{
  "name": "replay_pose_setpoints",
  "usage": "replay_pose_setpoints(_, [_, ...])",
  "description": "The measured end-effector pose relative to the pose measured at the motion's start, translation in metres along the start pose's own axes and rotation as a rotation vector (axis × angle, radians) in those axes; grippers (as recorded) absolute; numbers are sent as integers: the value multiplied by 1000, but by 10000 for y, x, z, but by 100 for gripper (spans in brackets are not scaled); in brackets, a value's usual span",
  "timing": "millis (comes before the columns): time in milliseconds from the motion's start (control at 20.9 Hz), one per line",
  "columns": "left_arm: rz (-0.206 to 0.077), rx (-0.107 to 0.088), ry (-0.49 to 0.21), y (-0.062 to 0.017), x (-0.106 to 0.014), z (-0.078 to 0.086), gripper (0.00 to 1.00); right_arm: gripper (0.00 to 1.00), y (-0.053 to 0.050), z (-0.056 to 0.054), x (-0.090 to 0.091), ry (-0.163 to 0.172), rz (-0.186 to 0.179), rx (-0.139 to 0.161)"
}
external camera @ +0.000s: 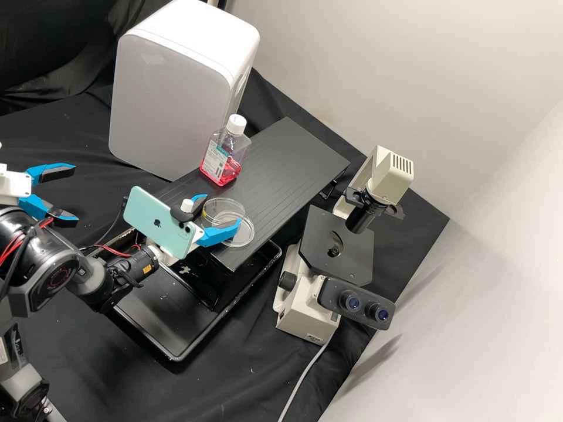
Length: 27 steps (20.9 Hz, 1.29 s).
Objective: Place the lid on the petri dish
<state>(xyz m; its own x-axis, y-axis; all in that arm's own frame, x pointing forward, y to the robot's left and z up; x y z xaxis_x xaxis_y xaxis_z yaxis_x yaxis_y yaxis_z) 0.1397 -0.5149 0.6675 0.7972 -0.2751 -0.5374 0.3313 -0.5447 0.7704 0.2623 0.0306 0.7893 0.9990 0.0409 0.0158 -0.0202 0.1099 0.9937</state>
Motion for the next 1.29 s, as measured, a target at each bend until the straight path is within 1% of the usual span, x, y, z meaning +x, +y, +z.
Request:
replay_pose_setpoints(144, [0,0,0,0,0,0,100,0,20,17,2,5,-1,15])
replay_pose_setpoints(240, [-2,1,1,-4,1,-1,100,0,37,34,-3,6,-1,8])
replay_pose_setpoints(288, [-3,2,1,-7,2,-2,100,0,60,42,-11,5,2,10])
replay_pose_setpoints(335, [-5,2,2,-12,4,-3,100,0,80,53,-33,2,7,23])
replay_pose_setpoints(431, [-8,4,4,-18,6,-5,100,0,128,96,-66,-14,22,48])
replay_pose_setpoints(527, [-8,4,4,-18,6,-5,100,0,176,125,-93,-26,41,58])
replay_pose_setpoints(719, [-9,3,3,-20,4,-1,100,0,239,184,-157,-49,64,95])
replay_pose_setpoints(815, [-9,3,2,-21,4,1,100,0,249,214,-175,-57,64,98])
replay_pose_setpoints(1006, [-10,3,1,-24,1,7,100,0,272,243,-177,-62,69,91])
replay_pose_setpoints(1198, [-10,2,2,-24,1,6,100,0,252,258,-188,-69,62,114])
replay_pose_setpoints(1294, [-10,2,2,-24,1,6,100,0,252,258,-188,-69,62,114])
